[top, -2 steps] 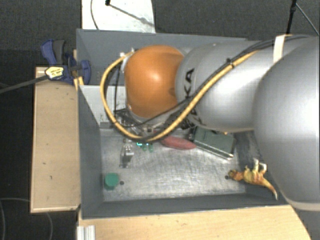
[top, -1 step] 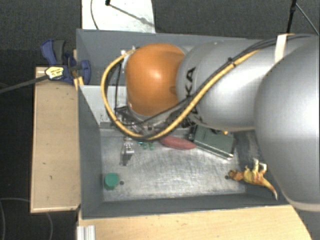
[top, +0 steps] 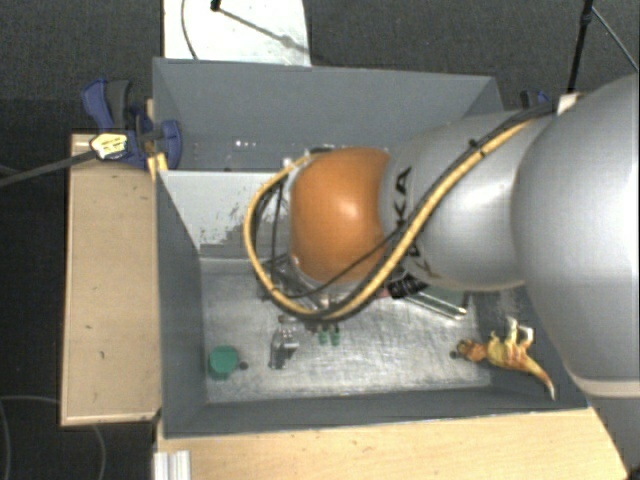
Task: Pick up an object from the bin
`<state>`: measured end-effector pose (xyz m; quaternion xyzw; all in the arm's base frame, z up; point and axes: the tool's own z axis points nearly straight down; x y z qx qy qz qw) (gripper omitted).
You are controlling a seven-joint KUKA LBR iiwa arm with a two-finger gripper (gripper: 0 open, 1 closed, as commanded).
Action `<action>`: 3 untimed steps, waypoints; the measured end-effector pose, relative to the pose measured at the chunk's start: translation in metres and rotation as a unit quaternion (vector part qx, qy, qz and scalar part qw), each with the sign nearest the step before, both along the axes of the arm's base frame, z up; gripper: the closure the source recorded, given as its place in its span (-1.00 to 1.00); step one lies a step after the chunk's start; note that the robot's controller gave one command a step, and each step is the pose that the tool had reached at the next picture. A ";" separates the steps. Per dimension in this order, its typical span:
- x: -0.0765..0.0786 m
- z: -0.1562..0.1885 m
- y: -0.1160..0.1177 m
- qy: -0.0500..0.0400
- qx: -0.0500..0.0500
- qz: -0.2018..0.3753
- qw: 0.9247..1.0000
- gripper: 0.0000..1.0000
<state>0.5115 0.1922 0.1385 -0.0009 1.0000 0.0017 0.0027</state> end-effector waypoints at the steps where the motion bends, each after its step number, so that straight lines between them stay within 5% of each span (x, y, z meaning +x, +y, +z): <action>1: -0.016 -0.046 -0.058 0.001 -0.001 0.048 0.999 -1.00; 2: -0.015 -0.039 -0.115 0.005 -0.002 0.068 0.998 -1.00; 3: -0.011 -0.025 -0.143 -0.001 -0.003 0.055 0.998 -1.00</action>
Offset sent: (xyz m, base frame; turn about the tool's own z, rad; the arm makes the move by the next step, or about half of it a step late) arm -0.0101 -0.1289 -0.0271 -0.1413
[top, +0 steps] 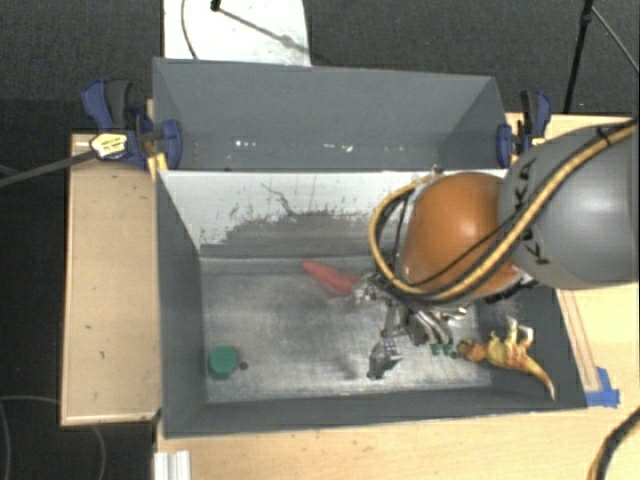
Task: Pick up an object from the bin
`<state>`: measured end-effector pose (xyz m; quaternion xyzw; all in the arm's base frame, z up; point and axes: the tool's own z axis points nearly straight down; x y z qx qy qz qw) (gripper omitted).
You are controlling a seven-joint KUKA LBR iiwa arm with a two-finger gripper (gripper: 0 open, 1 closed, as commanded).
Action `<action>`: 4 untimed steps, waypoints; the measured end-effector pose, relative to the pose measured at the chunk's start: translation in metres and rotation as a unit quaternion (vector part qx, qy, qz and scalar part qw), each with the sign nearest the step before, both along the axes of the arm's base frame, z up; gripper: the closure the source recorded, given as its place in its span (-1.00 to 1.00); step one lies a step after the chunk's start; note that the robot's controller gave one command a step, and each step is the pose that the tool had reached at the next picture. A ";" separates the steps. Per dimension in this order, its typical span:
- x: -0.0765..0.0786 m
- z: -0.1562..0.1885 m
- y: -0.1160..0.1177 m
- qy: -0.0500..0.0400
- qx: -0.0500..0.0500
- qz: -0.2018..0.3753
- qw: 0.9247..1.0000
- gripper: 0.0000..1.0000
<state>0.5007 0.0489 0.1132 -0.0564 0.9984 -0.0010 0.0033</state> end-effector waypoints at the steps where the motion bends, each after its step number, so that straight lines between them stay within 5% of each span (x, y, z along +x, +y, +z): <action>1: 0.026 0.004 -0.036 0.004 0.002 -0.022 1.000 -1.00; 2: 0.039 0.000 -0.068 0.001 0.000 -0.026 1.000 -1.00; 3: 0.067 -0.038 -0.001 0.001 0.003 -0.236 0.972 1.00; 4: 0.067 -0.038 -0.001 0.001 0.003 -0.237 0.972 1.00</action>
Offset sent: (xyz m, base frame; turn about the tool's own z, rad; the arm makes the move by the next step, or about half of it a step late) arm 0.0325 -0.0524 -0.0123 0.0327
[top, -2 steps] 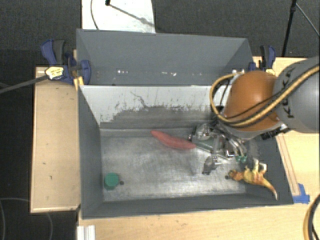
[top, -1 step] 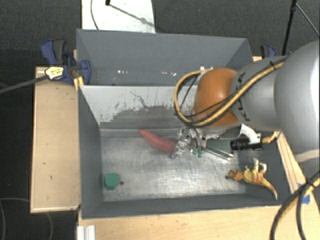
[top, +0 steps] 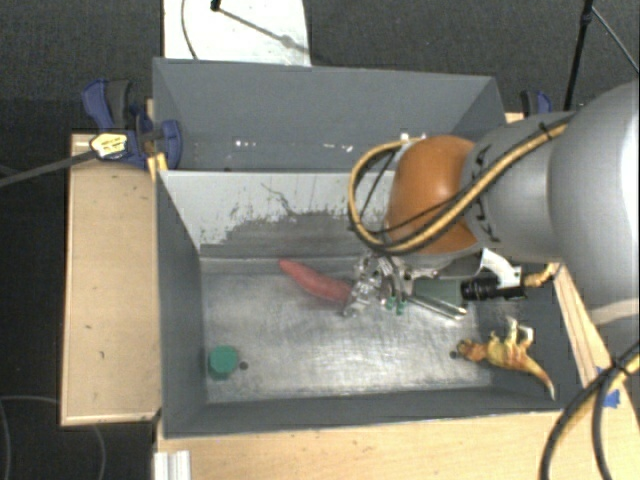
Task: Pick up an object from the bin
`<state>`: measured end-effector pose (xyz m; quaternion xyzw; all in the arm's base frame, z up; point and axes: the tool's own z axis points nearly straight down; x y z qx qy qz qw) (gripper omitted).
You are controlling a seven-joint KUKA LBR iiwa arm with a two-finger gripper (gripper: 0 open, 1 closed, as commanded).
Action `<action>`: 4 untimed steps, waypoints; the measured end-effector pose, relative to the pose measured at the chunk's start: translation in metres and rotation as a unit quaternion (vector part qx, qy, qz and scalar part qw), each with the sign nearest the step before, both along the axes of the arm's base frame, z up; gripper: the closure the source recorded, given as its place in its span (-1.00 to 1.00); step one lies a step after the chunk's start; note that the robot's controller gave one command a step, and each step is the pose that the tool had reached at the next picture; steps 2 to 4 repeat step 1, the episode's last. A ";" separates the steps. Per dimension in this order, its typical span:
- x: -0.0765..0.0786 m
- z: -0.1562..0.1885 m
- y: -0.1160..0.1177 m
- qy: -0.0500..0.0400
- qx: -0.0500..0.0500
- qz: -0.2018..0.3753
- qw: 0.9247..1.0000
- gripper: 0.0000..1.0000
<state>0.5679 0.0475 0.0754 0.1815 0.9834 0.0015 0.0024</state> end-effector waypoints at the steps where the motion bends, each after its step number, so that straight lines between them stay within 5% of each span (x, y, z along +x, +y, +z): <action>1: 0.007 0.145 -0.002 0.001 -0.001 0.007 1.000 1.00; 4: 0.007 0.145 -0.002 0.001 -0.001 0.007 1.000 1.00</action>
Offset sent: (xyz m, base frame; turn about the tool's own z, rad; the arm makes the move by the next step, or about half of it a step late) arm 0.0000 0.0000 0.0000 0.0000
